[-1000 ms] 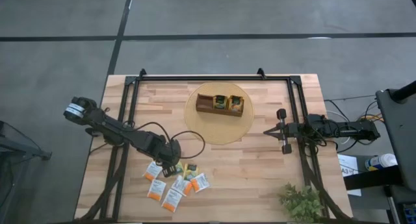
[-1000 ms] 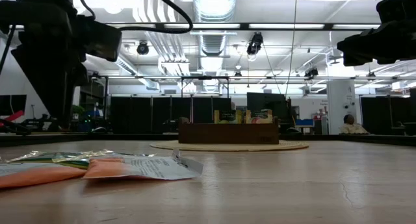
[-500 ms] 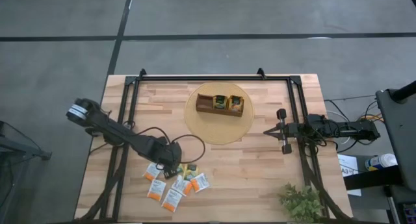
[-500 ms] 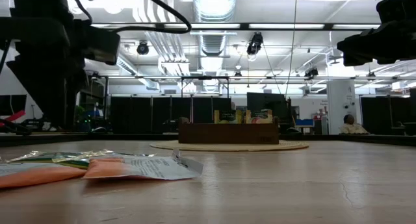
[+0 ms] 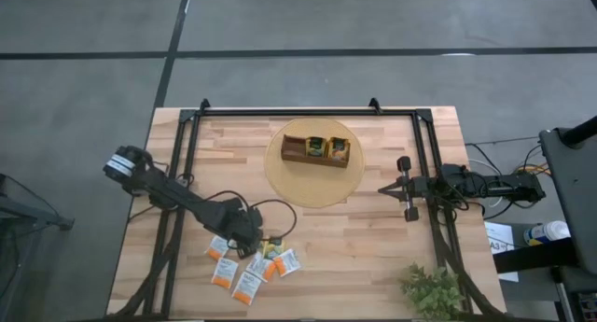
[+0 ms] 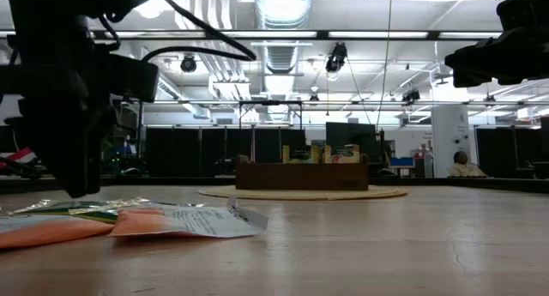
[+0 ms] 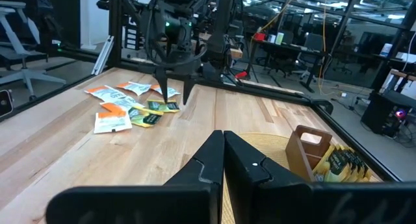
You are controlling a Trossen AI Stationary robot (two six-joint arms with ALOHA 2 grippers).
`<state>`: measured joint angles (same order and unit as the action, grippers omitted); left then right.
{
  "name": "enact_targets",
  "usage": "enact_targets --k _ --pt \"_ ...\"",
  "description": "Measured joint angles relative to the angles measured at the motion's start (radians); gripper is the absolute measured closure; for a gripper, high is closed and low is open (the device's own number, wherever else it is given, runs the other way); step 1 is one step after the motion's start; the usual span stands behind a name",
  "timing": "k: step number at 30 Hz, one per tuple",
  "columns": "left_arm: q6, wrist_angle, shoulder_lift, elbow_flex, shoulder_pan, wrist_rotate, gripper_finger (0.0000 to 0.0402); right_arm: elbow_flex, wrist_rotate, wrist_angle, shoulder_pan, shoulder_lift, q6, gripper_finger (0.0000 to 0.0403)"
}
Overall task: Pick & Place Tea
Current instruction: Put left green tea bag into the middle section of wooden organizer
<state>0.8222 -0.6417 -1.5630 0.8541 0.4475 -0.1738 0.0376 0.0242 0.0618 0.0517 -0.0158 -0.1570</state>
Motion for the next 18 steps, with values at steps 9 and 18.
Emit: enact_targets --k 9,18 --pt "-0.005 0.090 -0.038 -0.034 -0.001 -0.008 0.0184 0.000 0.000 0.000 0.000 0.000 0.000 0.0394" --pt "-0.007 0.101 -0.041 -0.042 -0.001 -0.005 0.0215 0.000 0.000 0.000 0.000 0.000 0.000 0.0394"
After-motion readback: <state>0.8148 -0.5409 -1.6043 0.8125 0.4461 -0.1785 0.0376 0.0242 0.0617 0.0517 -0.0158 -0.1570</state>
